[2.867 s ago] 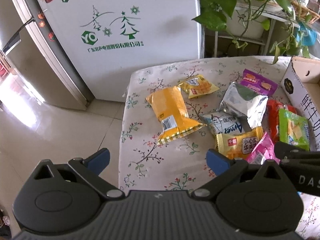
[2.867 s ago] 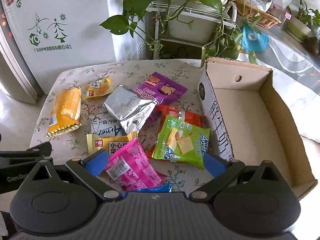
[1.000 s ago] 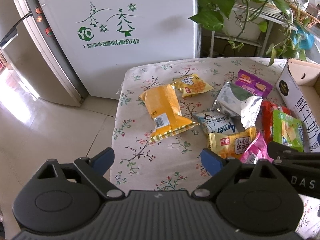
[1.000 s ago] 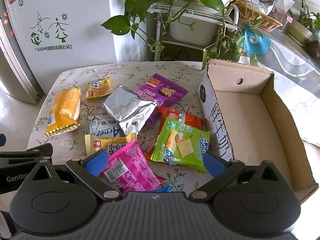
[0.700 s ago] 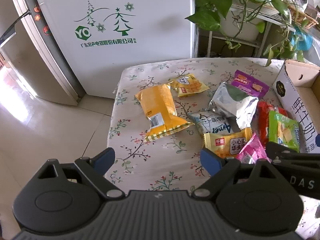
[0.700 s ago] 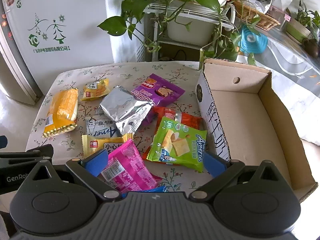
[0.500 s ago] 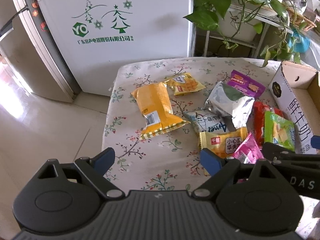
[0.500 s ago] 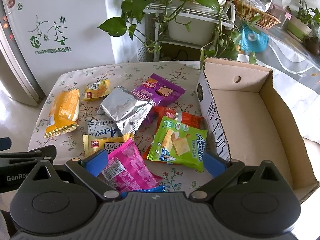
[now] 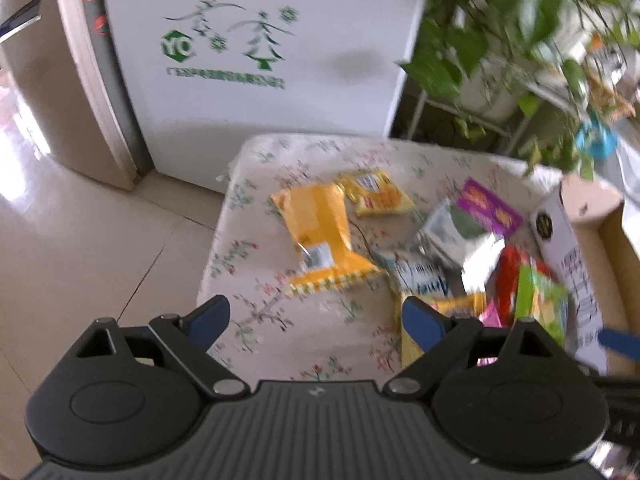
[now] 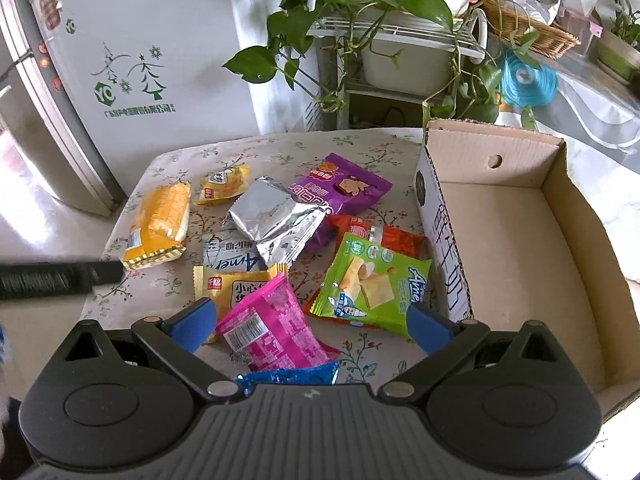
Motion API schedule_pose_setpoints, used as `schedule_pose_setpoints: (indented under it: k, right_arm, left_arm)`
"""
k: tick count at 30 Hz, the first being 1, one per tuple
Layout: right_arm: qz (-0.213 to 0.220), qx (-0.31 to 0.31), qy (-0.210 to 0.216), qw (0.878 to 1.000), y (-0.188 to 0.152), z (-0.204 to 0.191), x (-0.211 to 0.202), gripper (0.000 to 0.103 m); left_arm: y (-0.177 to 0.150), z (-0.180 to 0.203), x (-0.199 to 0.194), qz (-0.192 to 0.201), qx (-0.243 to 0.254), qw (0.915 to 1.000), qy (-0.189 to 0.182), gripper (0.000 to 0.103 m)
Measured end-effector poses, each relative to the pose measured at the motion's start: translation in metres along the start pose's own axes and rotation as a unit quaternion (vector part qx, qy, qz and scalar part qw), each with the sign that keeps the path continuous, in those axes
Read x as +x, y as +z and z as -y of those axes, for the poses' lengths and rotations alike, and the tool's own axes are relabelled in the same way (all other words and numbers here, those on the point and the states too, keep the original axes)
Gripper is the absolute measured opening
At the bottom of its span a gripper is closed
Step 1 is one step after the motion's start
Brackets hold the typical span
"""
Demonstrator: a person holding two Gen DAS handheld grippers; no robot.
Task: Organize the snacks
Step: 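Grasp the yellow bread bag with the left tool while the right tool grasps the blue bag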
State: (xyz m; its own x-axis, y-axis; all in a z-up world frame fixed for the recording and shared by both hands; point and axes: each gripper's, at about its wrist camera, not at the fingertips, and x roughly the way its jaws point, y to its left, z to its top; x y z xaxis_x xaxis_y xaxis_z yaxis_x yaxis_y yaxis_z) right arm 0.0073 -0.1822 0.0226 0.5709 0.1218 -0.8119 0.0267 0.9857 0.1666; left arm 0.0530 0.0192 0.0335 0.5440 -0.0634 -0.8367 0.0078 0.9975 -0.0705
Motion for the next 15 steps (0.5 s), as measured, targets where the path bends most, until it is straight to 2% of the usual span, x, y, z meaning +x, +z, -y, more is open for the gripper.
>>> schedule_pose_setpoints:
  k: [3,6,9,15]
  right_arm:
    - [-0.002,0.002,0.019,1.000,-0.005,0.004,-0.004,0.103]
    - [-0.002,-0.004,0.041,0.999,-0.009,0.006,-0.010,0.103]
    - [-0.001,-0.017,0.064,0.998,-0.016,0.004,-0.014,0.103]
    - [-0.033,-0.024,0.096,0.995,-0.033,0.003,-0.010,0.102]
  left_arm:
    - [0.008,-0.014,-0.002,0.008,-0.017,0.9998,-0.004,0.094]
    - [0.018,-0.035,-0.002,0.007,-0.056,0.9981,-0.024,0.095]
    - [0.021,-0.047,-0.001,0.009,-0.083,0.9962,-0.025,0.096]
    - [0.011,-0.035,0.010,-0.021,-0.076,0.9943,-0.072,0.096]
